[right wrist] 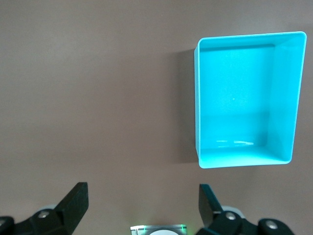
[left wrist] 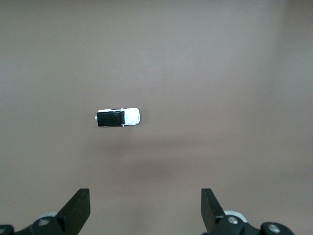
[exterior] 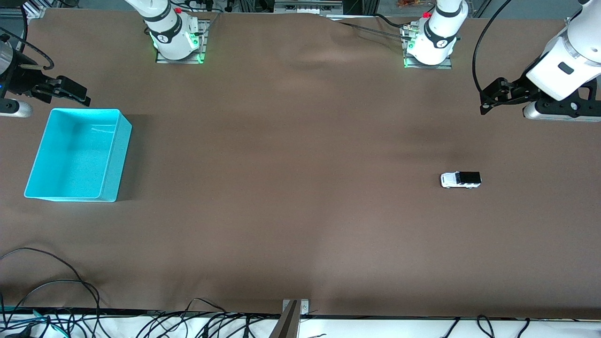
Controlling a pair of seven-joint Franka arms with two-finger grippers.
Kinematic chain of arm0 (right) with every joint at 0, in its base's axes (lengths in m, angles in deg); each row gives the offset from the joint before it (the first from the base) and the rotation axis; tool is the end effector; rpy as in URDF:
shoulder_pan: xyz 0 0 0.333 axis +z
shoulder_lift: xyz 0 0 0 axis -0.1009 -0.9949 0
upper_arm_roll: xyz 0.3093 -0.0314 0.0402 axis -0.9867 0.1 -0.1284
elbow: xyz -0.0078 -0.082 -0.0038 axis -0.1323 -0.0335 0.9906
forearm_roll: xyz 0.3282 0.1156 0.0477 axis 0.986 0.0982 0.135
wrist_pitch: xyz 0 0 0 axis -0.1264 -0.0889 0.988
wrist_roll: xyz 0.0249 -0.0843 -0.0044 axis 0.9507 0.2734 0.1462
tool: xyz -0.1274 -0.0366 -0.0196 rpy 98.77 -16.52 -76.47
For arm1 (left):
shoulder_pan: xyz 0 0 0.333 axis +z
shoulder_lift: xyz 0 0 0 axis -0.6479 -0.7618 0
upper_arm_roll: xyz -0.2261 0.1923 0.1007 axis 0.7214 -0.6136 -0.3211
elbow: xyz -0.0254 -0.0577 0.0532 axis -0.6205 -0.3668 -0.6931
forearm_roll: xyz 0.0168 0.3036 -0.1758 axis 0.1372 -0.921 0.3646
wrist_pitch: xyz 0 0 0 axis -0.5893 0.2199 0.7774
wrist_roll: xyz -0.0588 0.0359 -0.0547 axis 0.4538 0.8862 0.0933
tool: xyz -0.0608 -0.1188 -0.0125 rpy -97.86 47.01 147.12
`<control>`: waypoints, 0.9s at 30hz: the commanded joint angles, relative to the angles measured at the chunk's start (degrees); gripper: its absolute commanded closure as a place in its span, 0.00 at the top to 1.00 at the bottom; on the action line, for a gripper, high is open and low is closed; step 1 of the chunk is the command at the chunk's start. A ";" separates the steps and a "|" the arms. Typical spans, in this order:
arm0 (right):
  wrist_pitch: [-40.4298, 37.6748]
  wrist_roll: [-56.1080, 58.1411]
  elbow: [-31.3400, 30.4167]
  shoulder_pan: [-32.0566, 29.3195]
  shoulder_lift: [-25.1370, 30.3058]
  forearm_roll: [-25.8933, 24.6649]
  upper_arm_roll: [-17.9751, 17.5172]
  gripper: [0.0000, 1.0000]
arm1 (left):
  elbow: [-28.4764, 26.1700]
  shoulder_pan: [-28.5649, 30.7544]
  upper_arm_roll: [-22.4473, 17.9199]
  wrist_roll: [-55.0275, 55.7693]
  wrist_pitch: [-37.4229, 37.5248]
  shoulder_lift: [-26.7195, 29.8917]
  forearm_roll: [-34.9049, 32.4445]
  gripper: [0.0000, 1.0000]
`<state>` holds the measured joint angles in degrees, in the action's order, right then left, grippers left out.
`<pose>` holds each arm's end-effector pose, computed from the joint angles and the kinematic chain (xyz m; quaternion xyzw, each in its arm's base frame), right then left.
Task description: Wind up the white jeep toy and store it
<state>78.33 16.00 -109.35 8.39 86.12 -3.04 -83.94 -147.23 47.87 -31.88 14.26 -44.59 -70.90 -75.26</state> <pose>0.4838 -0.0071 0.5642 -0.9980 0.0381 0.0513 0.0018 0.5019 -0.0683 0.5930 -0.9998 0.0177 0.0129 0.0020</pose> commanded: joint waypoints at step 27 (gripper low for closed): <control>-0.89 0.43 0.93 0.39 -0.33 -0.16 -0.58 1.00 | -0.75 -5.29 -5.84 -1.07 0.47 1.12 0.48 1.00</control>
<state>78.29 16.07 -109.34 8.87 86.11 -3.04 -84.44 -147.23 43.13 -36.98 14.26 -44.59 -70.90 -75.26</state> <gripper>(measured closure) 0.000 0.000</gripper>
